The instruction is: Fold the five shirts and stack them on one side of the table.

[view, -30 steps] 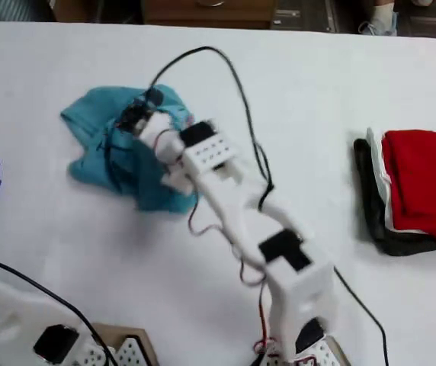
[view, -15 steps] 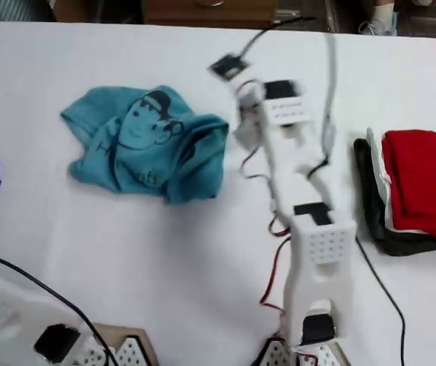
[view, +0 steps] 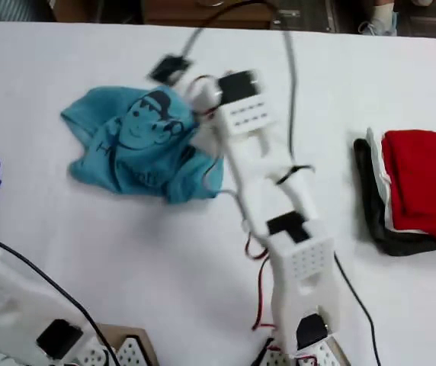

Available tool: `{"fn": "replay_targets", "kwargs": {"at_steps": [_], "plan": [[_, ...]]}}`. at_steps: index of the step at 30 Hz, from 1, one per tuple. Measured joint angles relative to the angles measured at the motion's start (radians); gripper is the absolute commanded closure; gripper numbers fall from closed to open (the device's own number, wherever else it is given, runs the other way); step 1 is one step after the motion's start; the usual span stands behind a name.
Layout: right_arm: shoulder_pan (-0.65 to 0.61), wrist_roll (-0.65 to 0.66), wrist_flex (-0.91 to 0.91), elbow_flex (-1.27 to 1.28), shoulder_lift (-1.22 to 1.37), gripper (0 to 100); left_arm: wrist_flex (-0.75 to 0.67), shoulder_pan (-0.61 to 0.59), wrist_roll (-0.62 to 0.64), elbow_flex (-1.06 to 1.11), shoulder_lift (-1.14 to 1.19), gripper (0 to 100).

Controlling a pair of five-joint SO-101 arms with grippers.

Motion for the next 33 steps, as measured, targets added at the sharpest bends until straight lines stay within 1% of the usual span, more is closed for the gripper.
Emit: {"fn": "replay_targets", "kwargs": {"at_steps": [3,5,8,12,16,23,24,29,33], "plan": [[-0.068,0.005,0.0,0.075,-0.028,74.8,-0.008,-0.025,0.0,0.0,0.021,72],[-0.097,0.012,0.0,0.121,-0.029,69.0,-0.008,-0.043,0.0,0.0,0.023,72],[-0.118,0.084,0.0,0.16,-0.029,67.8,-0.015,-0.058,0.0,0.0,0.023,72],[-0.098,0.137,0.0,0.163,-0.009,70.0,-0.017,-0.061,0.0,0.0,0.023,72],[-0.011,0.144,-0.023,0.163,0.054,75.2,-0.017,-0.063,0.0,0.0,0.023,72],[0.189,0.144,-0.071,0.163,0.066,97.2,-0.017,-0.066,0.0,0.0,0.023,72],[0.207,0.146,-0.071,0.163,0.066,98.5,-0.017,-0.066,0.0,0.0,0.023,72],[0.284,0.147,-0.071,0.149,0.066,97.6,-0.017,-0.066,0.0,0.0,0.023,72],[0.279,0.147,-0.021,0.147,0.035,97.4,-0.017,-0.066,0.0,0.0,0.023,72]]}}
